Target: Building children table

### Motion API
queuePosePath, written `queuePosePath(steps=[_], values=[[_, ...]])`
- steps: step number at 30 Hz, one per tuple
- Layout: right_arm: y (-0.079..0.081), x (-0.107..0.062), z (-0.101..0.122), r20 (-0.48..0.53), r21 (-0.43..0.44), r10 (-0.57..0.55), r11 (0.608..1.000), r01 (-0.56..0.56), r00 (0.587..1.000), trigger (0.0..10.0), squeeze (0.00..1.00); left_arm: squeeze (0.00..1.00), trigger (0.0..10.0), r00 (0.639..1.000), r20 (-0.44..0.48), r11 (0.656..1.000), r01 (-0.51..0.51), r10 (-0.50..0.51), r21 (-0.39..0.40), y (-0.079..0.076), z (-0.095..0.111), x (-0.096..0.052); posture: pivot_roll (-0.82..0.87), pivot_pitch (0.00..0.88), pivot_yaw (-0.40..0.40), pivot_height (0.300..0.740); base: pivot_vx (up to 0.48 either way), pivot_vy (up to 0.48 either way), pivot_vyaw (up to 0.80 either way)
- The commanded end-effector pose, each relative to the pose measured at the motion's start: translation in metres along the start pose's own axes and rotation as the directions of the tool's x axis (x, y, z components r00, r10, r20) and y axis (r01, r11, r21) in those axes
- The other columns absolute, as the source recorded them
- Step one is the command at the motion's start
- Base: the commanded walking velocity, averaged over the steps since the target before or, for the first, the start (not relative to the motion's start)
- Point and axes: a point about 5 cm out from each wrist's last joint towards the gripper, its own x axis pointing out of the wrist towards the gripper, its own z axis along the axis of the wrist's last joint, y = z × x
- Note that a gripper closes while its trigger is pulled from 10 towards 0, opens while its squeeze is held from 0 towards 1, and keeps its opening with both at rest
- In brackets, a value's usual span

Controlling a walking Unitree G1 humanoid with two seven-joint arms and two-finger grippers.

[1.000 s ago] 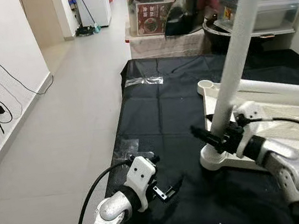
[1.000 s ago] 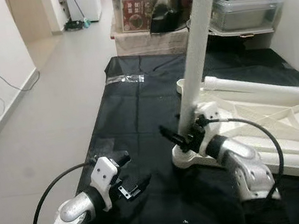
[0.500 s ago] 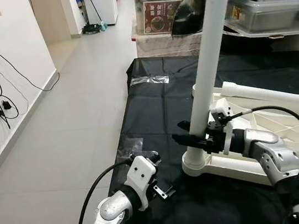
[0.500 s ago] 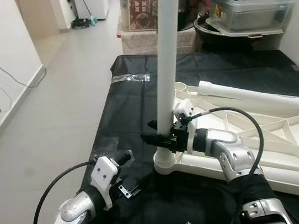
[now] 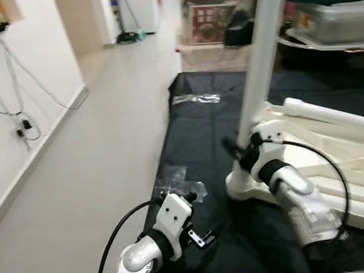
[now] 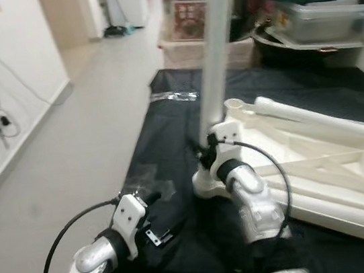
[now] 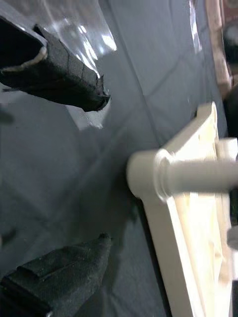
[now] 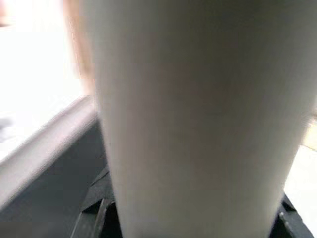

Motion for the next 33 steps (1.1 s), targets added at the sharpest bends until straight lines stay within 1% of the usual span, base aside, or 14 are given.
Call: queuePosePath(steps=[1, 4, 5, 8, 9, 12, 13, 14, 15, 23, 26, 27, 32, 33], values=[[-0.033, -0.007, -0.015, -0.072, 0.003, -0.218, 0.976, 0.219, 0.973, 0.0, 0.00, 0.00, 10.0, 1.000, -0.007, 1.000, 0.009, -0.009, 0.005, 0.000, -0.002, 0.000, 0.17, 0.000, -0.054, 0.740, 0.000, 0.000, 0.00], [-0.028, -0.024, -0.022, -0.086, 0.033, -0.388, 0.919, 0.392, 0.918, 0.0, 0.00, 0.00, 10.0, 1.000, -0.007, 1.000, 0.012, -0.012, 0.006, 0.001, -0.002, 0.001, 0.17, 0.000, -0.052, 0.740, 0.000, 0.000, 0.00], [-0.016, -0.025, -0.021, -0.069, 0.057, -0.353, 0.932, 0.357, 0.933, 8.8, 0.00, 0.00, 10.0, 1.000, -0.006, 1.000, 0.013, -0.013, 0.006, 0.001, -0.001, 0.002, 0.17, 0.000, -0.052, 0.740, 0.000, 0.000, 0.00], [-0.005, -0.025, -0.019, -0.037, 0.073, -0.300, 0.950, 0.302, 0.953, 10.0, 0.05, 0.00, 10.0, 1.000, -0.005, 1.000, 0.012, -0.012, 0.006, 0.000, -0.001, 0.002, 0.17, 0.000, -0.055, 0.740, 0.000, 0.000, 0.00], [0.005, -0.024, -0.017, -0.004, 0.087, -0.236, 0.968, 0.236, 0.972, 10.0, 1.00, 0.00, 10.0, 1.000, -0.004, 1.000, 0.011, -0.011, 0.006, 0.000, -0.001, 0.002, 0.17, 0.000, -0.058, 0.740, 0.000, 0.000, 0.00], [0.013, -0.022, -0.015, 0.037, 0.090, -0.169, 0.982, 0.166, 0.985, 10.0, 1.00, 0.00, 10.0, 1.000, -0.002, 1.000, 0.009, -0.009, 0.007, 0.000, -0.001, 0.002, 0.18, 0.000, -0.059, 0.740, 0.000, 0.000, 0.00], [0.018, -0.019, -0.012, 0.071, 0.102, -0.100, 0.990, 0.092, 0.992, 10.0, 0.43, 0.00, 10.0, 1.000, -0.001, 1.000, 0.009, -0.009, 0.007, 0.000, -0.001, 0.002, 0.18, 0.000, -0.060, 0.740, 0.000, 0.000, 0.00], [0.021, -0.018, -0.011, 0.090, 0.108, -0.072, 0.992, 0.063, 0.993, 10.0, 0.43, 0.00, 10.0, 1.000, -0.001, 1.000, 0.008, -0.008, 0.007, 0.000, -0.001, 0.002, 0.18, 0.000, -0.060, 0.740, 0.000, 0.000, 0.00], [0.022, -0.015, -0.007, 0.119, 0.112, 0.034, 0.993, -0.047, 0.992, 10.0, 0.00, 0.00, 10.0, 1.000, 0.000, 1.000, 0.008, -0.008, 0.007, 0.000, -0.001, 0.002, 0.18, 0.000, -0.060, 0.740, 0.000, 0.000, 0.00], [0.012, -0.012, 0.001, 0.119, 0.073, 0.310, 0.945, -0.319, 0.943, 10.0, 0.00, 0.00, 10.0, 1.000, 0.001, 1.000, 0.009, -0.009, 0.005, 0.000, 0.000, 0.003, 0.18, 0.000, -0.061, 0.740, 0.000, 0.000, 0.00], [0.000, -0.010, 0.000, -0.033, 0.026, 0.634, 0.773, -0.634, 0.772, 10.0, 0.00, 0.00, 10.0, 1.000, 0.002, 1.000, 0.011, -0.011, 0.007, 0.001, 0.001, 0.004, 0.18, 0.000, -0.061, 0.740, 0.000, 0.000, 0.00], [0.000, -0.010, 0.000, -0.033, 0.026, 0.634, 0.773, -0.634, 0.772, 10.0, 0.00, 0.00, 10.0, 1.000, 0.002, 1.000, 0.011, -0.011, 0.007, 0.001, 0.001, 0.004, 0.18, 0.000, -0.061, 0.740, 0.000, 0.000, 0.00], [0.002, -0.011, 0.005, -0.124, 0.060, 0.874, 0.479, -0.876, 0.469, 10.0, 0.00, 0.00, 10.0, 1.000, 0.004, 1.000, 0.014, -0.014, 0.015, 0.001, 0.001, 0.005, 0.20, 0.000, -0.081, 0.740, 0.000, 0.000, 0.00], [0.002, -0.011, 0.005, -0.124, 0.060, 0.874, 0.479, -0.876, 0.469, 10.0, 0.00, 0.00, 10.0, 1.000, 0.004, 1.000, 0.014, -0.014, 0.015, 0.001, 0.001, 0.005, 0.20, 0.000, -0.081, 0.740, 0.000, 0.000, 0.00]])
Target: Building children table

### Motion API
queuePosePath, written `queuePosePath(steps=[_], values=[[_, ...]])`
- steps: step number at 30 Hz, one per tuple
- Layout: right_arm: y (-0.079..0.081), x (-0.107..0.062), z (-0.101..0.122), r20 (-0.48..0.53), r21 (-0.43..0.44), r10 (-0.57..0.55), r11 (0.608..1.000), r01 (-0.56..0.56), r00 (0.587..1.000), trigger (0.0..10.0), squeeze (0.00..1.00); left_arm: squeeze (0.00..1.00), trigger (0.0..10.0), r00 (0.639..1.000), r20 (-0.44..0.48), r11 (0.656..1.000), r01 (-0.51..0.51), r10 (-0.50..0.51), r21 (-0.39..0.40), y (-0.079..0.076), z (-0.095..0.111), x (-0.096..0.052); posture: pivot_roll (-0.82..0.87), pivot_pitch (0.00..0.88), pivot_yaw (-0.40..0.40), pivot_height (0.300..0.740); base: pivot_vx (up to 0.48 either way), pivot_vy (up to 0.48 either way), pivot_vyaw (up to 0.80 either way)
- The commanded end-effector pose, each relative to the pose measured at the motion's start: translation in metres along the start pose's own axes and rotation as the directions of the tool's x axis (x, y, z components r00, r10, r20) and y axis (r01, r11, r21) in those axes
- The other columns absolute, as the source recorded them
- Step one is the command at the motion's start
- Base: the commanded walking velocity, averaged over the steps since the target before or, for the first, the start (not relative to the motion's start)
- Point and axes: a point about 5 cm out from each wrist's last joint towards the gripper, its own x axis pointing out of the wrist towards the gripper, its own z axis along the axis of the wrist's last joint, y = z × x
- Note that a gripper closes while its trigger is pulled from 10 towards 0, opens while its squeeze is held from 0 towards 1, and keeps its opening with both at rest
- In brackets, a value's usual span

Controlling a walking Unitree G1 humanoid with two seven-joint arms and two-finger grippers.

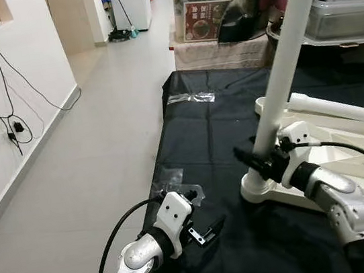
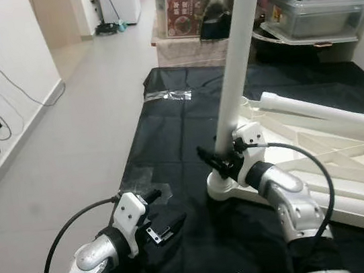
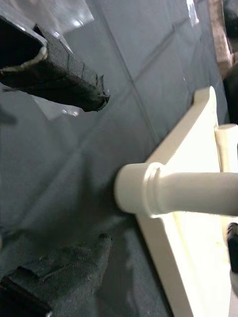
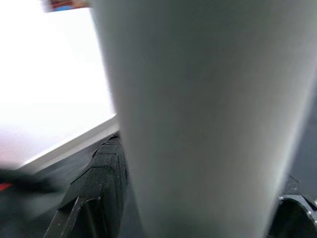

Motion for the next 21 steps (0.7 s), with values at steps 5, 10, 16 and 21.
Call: queuePosePath(steps=[5, 10, 16, 21], values=[[0.009, 0.021, 0.003, -0.033, 0.002, 0.229, 0.973, -0.229, 0.973, 10.0, 0.00, 0.00, 10.0, 1.000, -0.011, 1.000, 0.009, -0.009, 0.012, -0.001, -0.003, 0.001, 0.22, 0.000, -0.087, 0.740, 0.000, 0.000, 0.00], [0.007, 0.029, 0.007, -0.042, -0.022, 0.278, 0.960, -0.279, 0.960, 0.0, 0.00, 0.00, 10.0, 1.000, -0.012, 1.000, 0.007, -0.007, 0.011, -0.001, -0.003, 0.001, 0.22, 0.000, -0.089, 0.740, 0.000, 0.000, 0.00], [0.002, 0.031, 0.003, -0.029, -0.037, 0.122, 0.992, -0.123, 0.992, 0.0, 0.00, 0.00, 10.0, 1.000, -0.012, 1.000, 0.005, -0.005, 0.010, -0.001, -0.003, 0.000, 0.22, 0.000, -0.091, 0.740, 0.000, 0.000, 0.00], [-0.023, 0.024, -0.005, 0.014, 0.001, -0.460, 0.888, 0.460, 0.888, 0.0, 0.00, 0.00, 10.0, 1.000, -0.012, 1.000, 0.005, -0.005, 0.005, -0.001, -0.003, -0.001, 0.21, 0.000, -0.080, 0.740, 0.000, 0.000, 0.00]])
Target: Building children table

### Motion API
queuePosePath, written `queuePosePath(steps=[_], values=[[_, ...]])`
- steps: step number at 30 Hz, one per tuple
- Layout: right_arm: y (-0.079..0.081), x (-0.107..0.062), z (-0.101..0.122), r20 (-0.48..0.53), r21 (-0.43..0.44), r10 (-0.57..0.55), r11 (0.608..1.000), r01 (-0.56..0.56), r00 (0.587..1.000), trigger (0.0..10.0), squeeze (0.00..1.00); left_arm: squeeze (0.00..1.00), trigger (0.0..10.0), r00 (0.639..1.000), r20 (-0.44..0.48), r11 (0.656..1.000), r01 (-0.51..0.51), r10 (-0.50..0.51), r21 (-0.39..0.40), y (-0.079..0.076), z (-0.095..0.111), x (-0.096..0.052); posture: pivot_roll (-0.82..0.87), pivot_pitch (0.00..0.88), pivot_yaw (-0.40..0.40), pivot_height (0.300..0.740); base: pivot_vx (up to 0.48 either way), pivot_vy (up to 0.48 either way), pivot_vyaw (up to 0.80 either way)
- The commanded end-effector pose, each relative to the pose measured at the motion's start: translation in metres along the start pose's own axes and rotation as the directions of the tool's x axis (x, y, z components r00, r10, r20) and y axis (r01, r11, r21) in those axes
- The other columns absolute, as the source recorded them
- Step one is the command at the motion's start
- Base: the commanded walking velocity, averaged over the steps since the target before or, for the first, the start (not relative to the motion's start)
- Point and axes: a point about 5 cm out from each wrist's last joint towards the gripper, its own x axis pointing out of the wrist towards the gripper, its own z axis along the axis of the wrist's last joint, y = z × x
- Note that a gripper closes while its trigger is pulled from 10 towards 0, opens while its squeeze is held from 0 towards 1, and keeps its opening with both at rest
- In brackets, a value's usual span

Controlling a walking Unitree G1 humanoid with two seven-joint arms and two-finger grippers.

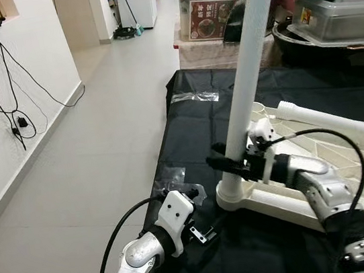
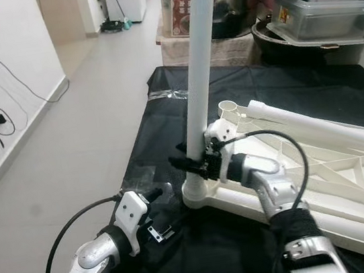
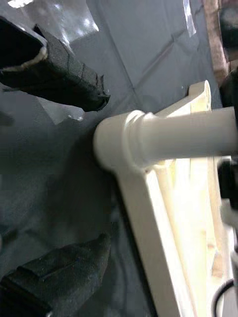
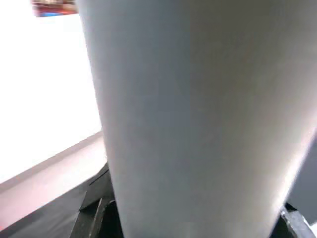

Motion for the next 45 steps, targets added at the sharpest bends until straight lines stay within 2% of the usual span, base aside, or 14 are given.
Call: queuePosePath(steps=[1, 2, 3, 5, 12, 14, 15, 17, 18, 21, 22, 24, 34, 45], values=[[-0.026, -0.016, -0.013, -0.058, 0.032, -0.327, 0.944, 0.329, 0.943, 0.0, 0.00, 0.00, 10.0, 1.000, -0.015, 1.000, -0.001, 0.001, -0.002, 0.001, -0.003, -0.003, 0.19, 0.000, -0.061, 0.740, 0.000, 0.000, 0.00], [-0.026, -0.016, -0.013, -0.058, 0.032, -0.327, 0.944, 0.329, 0.943, 0.0, 0.00, 0.00, 10.0, 1.000, -0.015, 1.000, -0.001, 0.001, -0.002, 0.001, -0.003, -0.003, 0.19, 0.000, -0.061, 0.740, 0.000, 0.000, 0.00], [-0.037, -0.034, -0.017, -0.069, 0.049, -0.636, 0.767, 0.640, 0.768, 0.0, 0.00, 0.00, 10.0, 1.000, -0.017, 1.000, 0.001, -0.001, -0.004, 0.002, -0.003, -0.003, 0.18, 0.000, -0.057, 0.740, 0.000, 0.000, 0.00], [-0.036, -0.046, -0.020, -0.071, 0.064, -0.750, 0.654, 0.754, 0.657, 0.0, 0.00, 0.00, 10.0, 1.000, -0.018, 1.000, 0.003, -0.003, -0.005, 0.002, -0.003, -0.002, 0.18, 0.000, -0.054, 0.740, 0.000, 0.000, 0.00], [-0.009, -0.057, -0.028, -0.079, 0.150, -0.885, 0.444, 0.883, 0.459, 0.0, 0.00, 0.00, 10.0, 1.000, -0.020, 1.000, 0.003, -0.003, -0.004, 0.003, -0.003, -0.002, 0.18, 0.000, -0.053, 0.740, 0.000, 0.000, 0.00], [0.000, -0.049, -0.029, -0.077, 0.187, -0.880, 0.449, 0.874, 0.469, 0.0, 0.00, 0.00, 10.0, 1.000, -0.020, 1.000, 0.002, -0.002, -0.004, 0.003, -0.003, -0.002, 0.19, 0.000, -0.055, 0.740, 0.000, 0.000, 0.00], [0.008, -0.038, -0.026, -0.043, 0.214, -0.850, 0.506, 0.836, 0.525, 10.0, 0.00, 0.00, 10.0, 1.000, -0.021, 1.000, 0.001, -0.001, -0.005, 0.003, -0.003, -0.001, 0.18, 0.000, -0.054, 0.740, 0.000, 0.000, 0.00], [0.015, -0.030, -0.022, -0.001, 0.221, -0.815, 0.565, 0.795, 0.580, 10.0, 0.00, 0.00, 10.0, 1.000, -0.021, 1.000, 0.001, -0.001, -0.005, 0.003, -0.003, -0.001, 0.18, 0.000, -0.054, 0.740, 0.000, 0.000, 0.00], [0.020, -0.024, -0.020, 0.026, 0.233, -0.779, 0.614, 0.754, 0.626, 10.0, 1.00, 0.00, 10.0, 1.000, -0.021, 1.000, 0.001, -0.001, -0.006, 0.003, -0.003, -0.001, 0.18, 0.000, -0.054, 0.740, 0.000, 0.000, 0.00], [0.020, -0.022, -0.018, 0.054, 0.240, -0.747, 0.654, 0.717, 0.663, 10.0, 1.00, 0.00, 10.0, 1.000, -0.022, 1.000, 0.001, -0.001, -0.007, 0.003, -0.003, -0.001, 0.18, 0.000, -0.054, 0.740, 0.000, 0.000, 0.00], [0.017, -0.023, -0.015, 0.078, 0.240, -0.722, 0.682, 0.690, 0.687, 10.0, 0.35, 0.00, 10.0, 1.000, -0.022, 1.000, 0.000, -0.001, -0.007, 0.003, -0.003, -0.001, 0.18, 0.000, -0.054, 0.740, 0.000, 0.000, 0.00], [0.011, -0.025, -0.010, 0.116, 0.248, -0.660, 0.743, 0.622, 0.742, 10.0, 0.00, 0.00, 10.0, 1.000, -0.022, 1.000, 0.000, 0.000, -0.007, 0.003, -0.003, -0.001, 0.18, 0.000, -0.054, 0.740, 0.000, 0.000, 0.00], [-0.011, -0.029, 0.005, 0.090, 0.089, -0.029, 0.996, 0.021, 0.995, 10.0, 0.00, 0.00, 10.0, 1.000, -0.023, 1.000, 0.004, -0.004, -0.008, 0.004, -0.003, 0.000, 0.17, 0.000, -0.048, 0.740, 0.000, 0.000, 0.00], [0.000, -0.017, 0.009, -0.038, 0.087, 0.503, 0.862, -0.499, 0.863, 10.0, 0.00, 0.00, 10.0, 1.000, -0.022, 1.000, 0.003, -0.003, 0.001, 0.005, -0.002, 0.003, 0.20, 0.000, -0.063, 0.740, 0.000, 0.000, 0.00]])
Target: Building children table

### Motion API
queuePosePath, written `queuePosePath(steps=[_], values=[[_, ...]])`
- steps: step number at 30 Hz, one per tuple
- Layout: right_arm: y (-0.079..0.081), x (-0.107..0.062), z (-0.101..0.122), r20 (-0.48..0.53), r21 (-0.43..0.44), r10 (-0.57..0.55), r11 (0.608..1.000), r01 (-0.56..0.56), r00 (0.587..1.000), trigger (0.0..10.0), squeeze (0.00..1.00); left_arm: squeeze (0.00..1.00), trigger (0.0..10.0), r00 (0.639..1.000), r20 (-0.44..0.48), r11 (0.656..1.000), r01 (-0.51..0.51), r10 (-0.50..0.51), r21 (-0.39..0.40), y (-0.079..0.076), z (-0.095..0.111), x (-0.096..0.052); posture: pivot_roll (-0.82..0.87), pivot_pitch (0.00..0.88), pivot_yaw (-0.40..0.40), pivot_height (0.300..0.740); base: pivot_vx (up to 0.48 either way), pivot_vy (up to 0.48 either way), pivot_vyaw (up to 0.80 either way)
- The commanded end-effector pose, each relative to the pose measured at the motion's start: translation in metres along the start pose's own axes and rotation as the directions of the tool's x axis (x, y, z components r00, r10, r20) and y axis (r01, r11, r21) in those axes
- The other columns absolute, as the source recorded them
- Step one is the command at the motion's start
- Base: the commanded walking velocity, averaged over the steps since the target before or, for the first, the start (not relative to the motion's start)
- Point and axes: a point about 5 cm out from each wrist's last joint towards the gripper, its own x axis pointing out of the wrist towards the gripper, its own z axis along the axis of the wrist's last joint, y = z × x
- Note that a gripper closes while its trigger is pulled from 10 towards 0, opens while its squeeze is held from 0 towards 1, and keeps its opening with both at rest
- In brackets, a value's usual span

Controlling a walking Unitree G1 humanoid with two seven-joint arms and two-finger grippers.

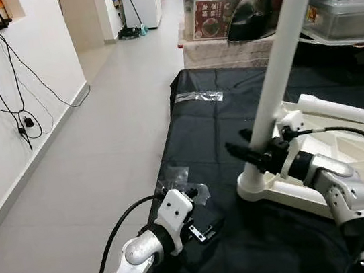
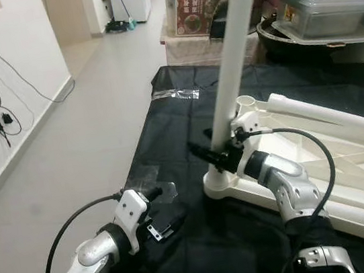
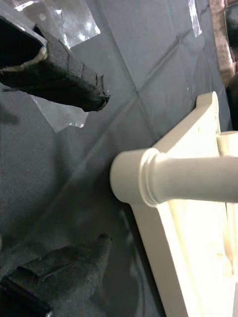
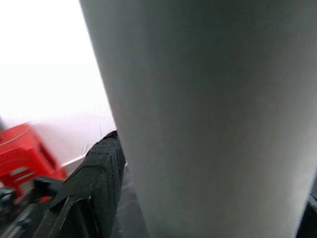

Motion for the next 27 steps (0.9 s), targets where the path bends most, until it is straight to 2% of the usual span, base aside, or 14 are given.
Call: queuePosePath(steps=[1, 4, 5, 11, 15, 16, 17, 18, 19, 21, 22, 24, 26, 27], values=[[0.007, 0.014, -0.006, -0.066, 0.025, 0.145, 0.989, -0.143, 0.987, 10.0, 0.00, 0.00, 10.0, 1.000, -0.015, 1.000, 0.003, -0.003, 0.002, 0.000, -0.002, 0.001, 0.20, 0.000, -0.063, 0.740, 0.000, 0.000, 0.00], [0.007, 0.015, -0.008, -0.094, 0.024, 0.176, 0.984, -0.174, 0.980, 10.0, 0.00, 0.00, 10.0, 1.000, -0.015, 1.000, 0.003, -0.003, 0.002, 0.000, -0.002, 0.001, 0.20, 0.000, -0.063, 0.740, 0.000, 0.000, 0.00], [0.008, 0.017, -0.012, -0.142, 0.006, 0.189, 0.982, -0.190, 0.972, 0.0, 0.00, 0.00, 10.0, 1.000, -0.016, 1.000, 0.005, -0.005, 0.003, 0.000, -0.002, 0.001, 0.20, 0.000, -0.063, 0.740, 0.000, 0.000, 0.00], [0.005, 0.019, -0.013, -0.080, -0.051, 0.062, 0.996, -0.067, 0.995, 0.0, 0.00, 0.00, 10.0, 1.000, -0.016, 1.000, 0.006, -0.006, 0.001, 0.000, -0.002, 0.001, 0.20, 0.000, -0.065, 0.740, 0.000, 0.000, 0.00], [-0.012, 0.015, -0.009, 0.079, -0.005, -0.400, 0.916, 0.401, 0.913, 0.0, 0.00, 0.00, 10.0, 1.000, -0.016, 1.000, 0.005, -0.005, -0.003, 0.000, -0.002, 0.000, 0.19, 0.000, -0.059, 0.740, 0.000, 0.000, 0.00], [-0.012, 0.015, -0.009, 0.079, -0.005, -0.400, 0.916, 0.401, 0.913, 0.0, 0.00, 0.00, 10.0, 1.000, -0.016, 1.000, 0.005, -0.005, -0.003, 0.000, -0.002, 0.000, 0.19, 0.000, -0.059, 0.740, 0.000, 0.000, 0.00], [-0.018, 0.012, -0.008, 0.093, 0.002, -0.513, 0.857, 0.515, 0.853, 0.0, 0.00, 0.00, 10.0, 1.000, -0.016, 1.000, 0.005, -0.005, -0.004, 0.000, -0.002, 0.000, 0.19, 0.000, -0.059, 0.740, 0.000, 0.000, 0.00], [-0.027, 0.001, -0.011, 0.084, 0.022, -0.696, 0.717, 0.697, 0.713, 0.0, 0.00, 0.00, 10.0, 1.000, -0.016, 1.000, 0.007, -0.007, -0.005, 0.000, -0.002, 0.000, 0.19, 0.000, -0.057, 0.740, 0.000, 0.000, 0.00], [-0.027, 0.001, -0.011, 0.084, 0.022, -0.696, 0.717, 0.697, 0.713, 0.0, 0.00, 0.00, 10.0, 1.000, -0.016, 1.000, 0.007, -0.007, -0.005, 0.000, -0.002, 0.000, 0.19, 0.000, -0.057, 0.740, 0.000, 0.000, 0.00], [-0.034, -0.025, -0.020, 0.044, 0.070, -0.923, 0.384, 0.921, 0.381, 0.0, 0.00, 0.00, 10.0, 1.000, -0.018, 1.000, 0.009, -0.009, -0.006, 0.000, -0.003, 0.000, 0.18, 0.000, -0.055, 0.740, 0.000, 0.000, 0.00], [-0.034, -0.025, -0.020, 0.044, 0.070, -0.923, 0.384, 0.921, 0.381, 0.0, 0.00, 0.00, 10.0, 1.000, -0.018, 1.000, 0.009, -0.009, -0.006, 0.000, -0.003, 0.000, 0.18, 0.000, -0.055, 0.740, 0.000, 0.000, 0.00], [-0.019, -0.038, -0.028, 0.030, 0.085, -0.990, 0.143, 0.986, 0.140, 0.0, 0.00, 0.00, 10.0, 1.000, -0.018, 1.000, 0.009, -0.009, -0.007, -0.001, -0.004, -0.001, 0.18, 0.000, -0.060, 0.740, 0.000, 0.000, 0.00], [-0.019, -0.038, -0.028, 0.030, 0.085, -0.990, 0.143, 0.986, 0.140, 0.0, 0.00, 0.00, 10.0, 1.000, -0.018, 1.000, 0.009, -0.009, -0.007, -0.001, -0.004, -0.001, 0.18, 0.000, -0.060, 0.740, 0.000, 0.000, 0.00], [-0.012, -0.040, -0.030, 0.027, 0.093, -0.997, 0.081, 0.992, 0.078, 0.0, 0.00, 0.00, 10.0, 1.000, -0.018, 1.000, 0.009, -0.009, -0.007, -0.001, -0.004, -0.001, 0.18, 0.000, -0.060, 0.740, 0.000, 0.000, 0.00]])
